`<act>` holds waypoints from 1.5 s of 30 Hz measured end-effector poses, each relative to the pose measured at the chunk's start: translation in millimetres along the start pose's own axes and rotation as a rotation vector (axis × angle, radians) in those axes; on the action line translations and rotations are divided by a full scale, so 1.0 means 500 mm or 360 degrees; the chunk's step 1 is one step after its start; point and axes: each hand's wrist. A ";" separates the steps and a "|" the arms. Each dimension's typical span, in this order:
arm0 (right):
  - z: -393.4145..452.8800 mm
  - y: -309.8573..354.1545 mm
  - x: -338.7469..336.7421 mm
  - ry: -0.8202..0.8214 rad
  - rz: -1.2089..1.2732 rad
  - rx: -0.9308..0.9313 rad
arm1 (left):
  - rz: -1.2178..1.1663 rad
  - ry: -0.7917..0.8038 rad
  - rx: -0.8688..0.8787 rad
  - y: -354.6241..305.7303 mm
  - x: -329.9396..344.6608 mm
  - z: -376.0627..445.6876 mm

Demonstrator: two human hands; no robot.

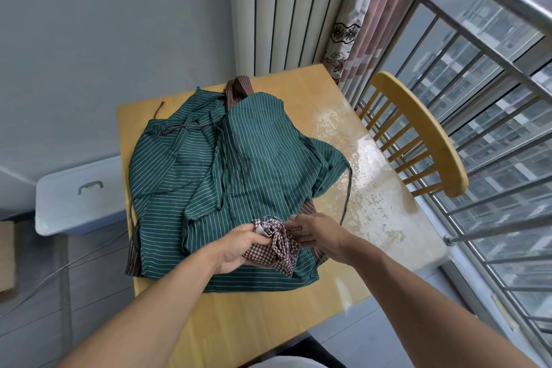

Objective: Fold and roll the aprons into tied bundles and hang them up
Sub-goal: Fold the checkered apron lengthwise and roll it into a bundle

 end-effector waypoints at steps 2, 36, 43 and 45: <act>-0.003 0.000 -0.001 0.0034 -0.0003 -0.0021 | 0.0050 -0.0006 0.0020 0.002 0.000 0.002; 0.011 -0.007 -0.021 -0.0124 -0.0195 -0.0260 | 0.0416 -0.0171 0.0460 0.008 0.032 0.022; 0.011 0.010 -0.033 -0.0321 -0.0476 -0.0359 | 0.0424 -0.0223 0.0532 -0.003 0.041 0.019; 0.013 0.013 -0.026 -0.0407 -0.0685 -0.0398 | 0.0499 -0.0309 0.0545 0.003 0.045 0.023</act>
Point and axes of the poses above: each hand's wrist, its own z-axis towards the middle knuckle, its own x-axis out of the palm, y = z × x, and after that the axes turned 9 degrees about -y, right-handed
